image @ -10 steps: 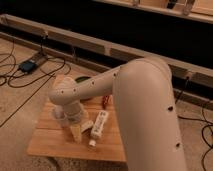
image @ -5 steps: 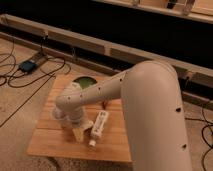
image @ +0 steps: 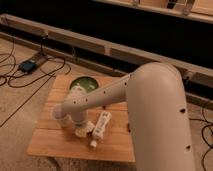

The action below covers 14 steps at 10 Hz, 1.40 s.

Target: Place the white sponge in the ceramic cup

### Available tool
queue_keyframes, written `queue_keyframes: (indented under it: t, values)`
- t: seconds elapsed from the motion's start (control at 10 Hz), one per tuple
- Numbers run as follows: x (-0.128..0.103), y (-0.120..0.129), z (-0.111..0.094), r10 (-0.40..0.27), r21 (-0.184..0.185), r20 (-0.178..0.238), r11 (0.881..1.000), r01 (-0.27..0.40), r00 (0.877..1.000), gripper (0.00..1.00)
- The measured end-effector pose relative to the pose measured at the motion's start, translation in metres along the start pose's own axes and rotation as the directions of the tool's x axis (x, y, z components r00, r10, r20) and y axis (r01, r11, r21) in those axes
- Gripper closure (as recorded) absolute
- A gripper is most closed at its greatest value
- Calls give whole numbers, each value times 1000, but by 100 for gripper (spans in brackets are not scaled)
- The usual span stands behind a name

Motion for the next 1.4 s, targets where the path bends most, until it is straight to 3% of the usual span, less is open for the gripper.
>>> queue_keyframes:
  t: [0.3, 0.6, 1.0, 1.2, 1.4]
  values:
    - [-3, 2, -18, 22, 35, -12, 999, -22, 1000, 100]
    - [-7, 5, -52, 41, 77, -46, 996, -37, 998, 100]
    - [-32, 14, -101, 33, 144, -92, 989, -20, 995, 100]
    - [-40, 16, -117, 28, 167, -91, 986, -12, 995, 100]
    - [-44, 20, -146, 20, 183, -59, 983, -9, 998, 100]
